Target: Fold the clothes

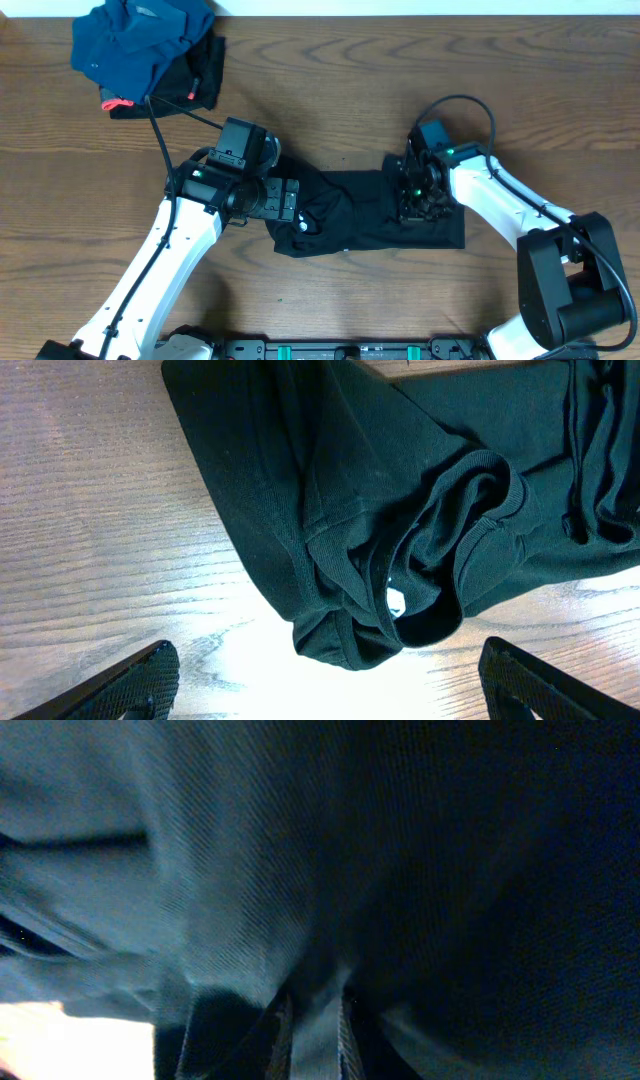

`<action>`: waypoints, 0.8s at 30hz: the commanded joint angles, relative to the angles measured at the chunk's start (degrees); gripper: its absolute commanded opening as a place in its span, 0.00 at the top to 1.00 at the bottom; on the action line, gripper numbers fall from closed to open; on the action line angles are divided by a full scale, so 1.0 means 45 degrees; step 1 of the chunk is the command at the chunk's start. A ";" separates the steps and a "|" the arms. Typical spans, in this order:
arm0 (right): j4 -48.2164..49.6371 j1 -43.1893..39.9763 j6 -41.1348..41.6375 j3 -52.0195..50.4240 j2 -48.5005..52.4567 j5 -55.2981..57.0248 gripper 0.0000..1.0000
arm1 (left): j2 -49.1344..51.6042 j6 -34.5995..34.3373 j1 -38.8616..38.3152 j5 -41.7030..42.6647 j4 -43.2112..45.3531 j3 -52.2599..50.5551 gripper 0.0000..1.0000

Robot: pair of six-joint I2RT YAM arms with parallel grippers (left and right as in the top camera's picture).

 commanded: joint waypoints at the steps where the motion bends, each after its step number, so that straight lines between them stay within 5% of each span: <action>1: 0.0151 0.0058 0.0155 -0.0680 0.0000 -0.0374 0.85 | -0.0005 0.0039 0.0029 -0.0155 -0.0015 0.0243 0.04; 12: -0.0233 0.0044 0.0486 -0.1141 -0.0005 -0.0869 0.91 | -0.0005 0.0039 0.0029 -0.0155 -0.0019 0.0243 0.04; 24: -0.4639 -0.0068 0.0471 0.2754 -0.0092 0.1792 0.95 | -0.0005 0.0039 0.0029 -0.0155 -0.0044 0.0243 0.04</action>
